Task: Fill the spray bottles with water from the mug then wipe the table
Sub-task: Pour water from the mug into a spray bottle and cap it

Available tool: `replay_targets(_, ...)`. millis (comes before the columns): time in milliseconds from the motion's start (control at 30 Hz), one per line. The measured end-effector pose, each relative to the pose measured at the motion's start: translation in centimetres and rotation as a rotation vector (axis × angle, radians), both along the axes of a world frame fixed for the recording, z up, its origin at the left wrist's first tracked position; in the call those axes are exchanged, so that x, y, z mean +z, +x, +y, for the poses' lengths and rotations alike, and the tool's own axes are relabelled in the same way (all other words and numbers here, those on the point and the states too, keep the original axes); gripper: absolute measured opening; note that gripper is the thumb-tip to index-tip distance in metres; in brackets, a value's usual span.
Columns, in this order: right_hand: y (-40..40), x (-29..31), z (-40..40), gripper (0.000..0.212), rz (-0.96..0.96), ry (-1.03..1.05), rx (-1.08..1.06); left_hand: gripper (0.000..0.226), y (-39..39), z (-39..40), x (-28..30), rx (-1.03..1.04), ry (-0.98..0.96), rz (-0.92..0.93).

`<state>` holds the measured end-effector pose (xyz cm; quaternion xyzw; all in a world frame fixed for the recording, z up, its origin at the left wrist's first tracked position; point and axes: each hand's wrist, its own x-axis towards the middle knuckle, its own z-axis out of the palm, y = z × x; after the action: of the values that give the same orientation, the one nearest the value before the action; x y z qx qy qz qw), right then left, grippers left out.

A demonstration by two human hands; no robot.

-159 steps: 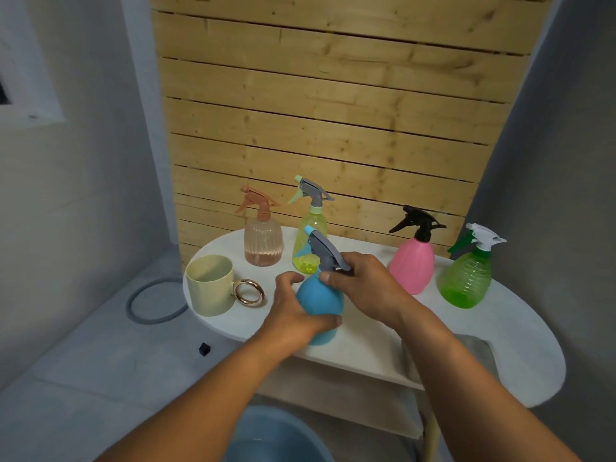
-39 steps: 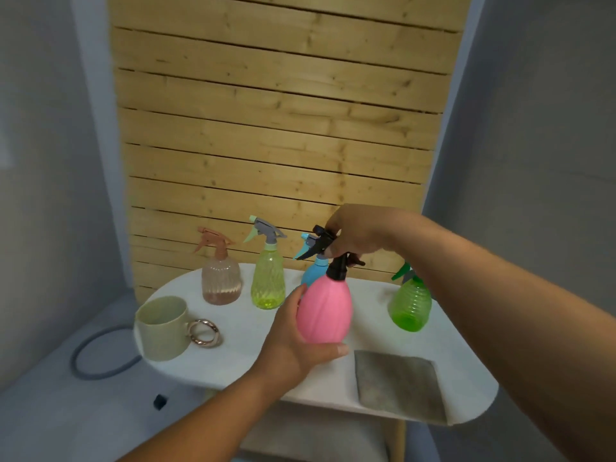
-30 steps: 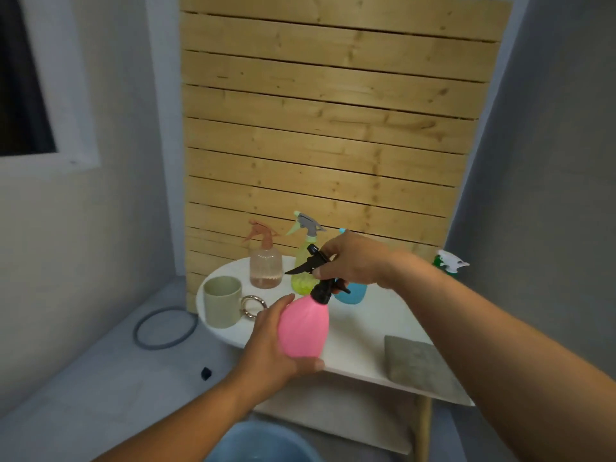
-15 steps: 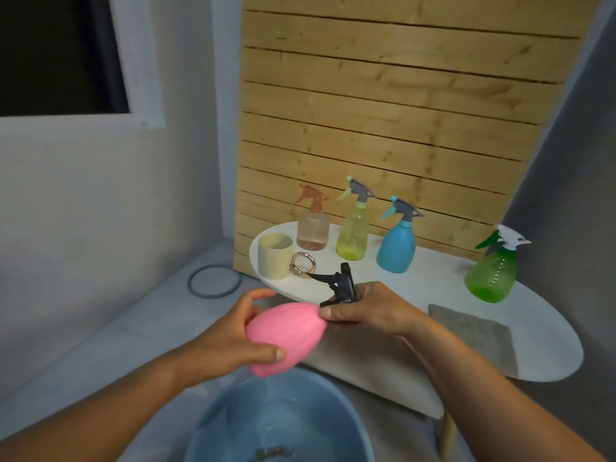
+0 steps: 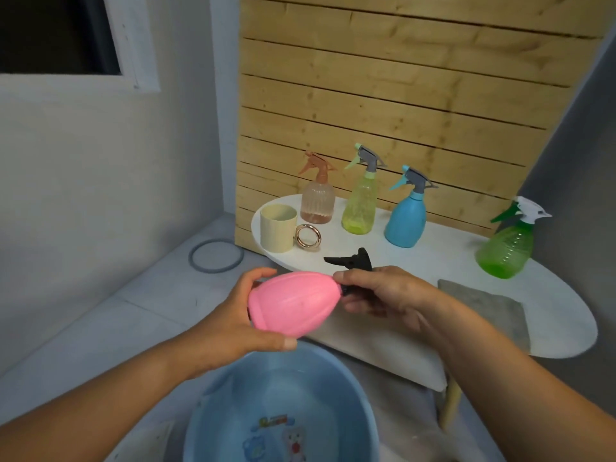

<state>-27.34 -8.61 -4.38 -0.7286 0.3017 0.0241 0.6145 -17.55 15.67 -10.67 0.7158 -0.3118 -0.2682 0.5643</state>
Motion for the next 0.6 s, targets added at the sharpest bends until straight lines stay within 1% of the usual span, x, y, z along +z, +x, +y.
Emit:
replay_targets(33, -0.1, -0.1, -0.1, 0.038, -0.013, 0.006, -0.003, 0.093, 0.0, 0.0, -0.1, 0.024, -0.024, 0.04)
replay_targets(100, -0.4, 0.0, -0.3, 0.032, -0.038, 0.01, 0.006, 0.081, 0.4, 0.2, -0.1, 0.042, -0.058, 0.192)
replay_targets(167, -0.7, 0.0, -0.5, 0.026, -0.064, 0.013, 0.029, 0.088, 0.8, 0.5, 0.0, 0.016, -0.037, 0.305)
replay_targets(200, -0.9, 0.0, -0.4, 0.027, -0.074, 0.013, 0.039, 0.092, 0.8, 0.6, 0.1, -0.001, -0.024, 0.336)
replay_targets(233, -0.9, -0.1, -0.3, 0.03, -0.079, 0.008, 0.049, 0.09, 0.7, 0.5, 0.1, -0.008, -0.02, 0.371)
replay_targets(300, -0.8, -0.4, -0.1, 0.036, -0.082, 0.005, 0.052, 0.078, 0.5, 0.1, 0.1, 0.027, -0.007, 0.454)
replay_targets(367, -0.8, -0.7, 0.1, 0.036, -0.081, 0.017, 0.038, 0.075, 0.3, -0.2, 0.0, 0.048, 0.034, 0.514)
replay_targets(467, -0.8, -0.7, 0.0, 0.022, -0.06, 0.026, 0.02, 0.082, 0.1, -0.3, 0.0, 0.015, 0.008, 0.535)
replay_targets(500, -0.7, -0.8, -0.1, 0.02, -0.053, 0.024, 0.013, 0.088, 0.1, -0.2, 0.0, -0.012, -0.006, 0.526)
replay_targets(567, -0.7, -0.9, -0.3, 0.02, -0.051, 0.019, -0.004, 0.099, -0.1, -0.2, 0.1, -0.065, 0.024, 0.438)
replay_targets(600, -0.7, -0.9, -0.4, 0.021, -0.054, 0.018, -0.01, 0.099, -0.3, -0.4, 0.2, -0.071, 0.056, 0.381)
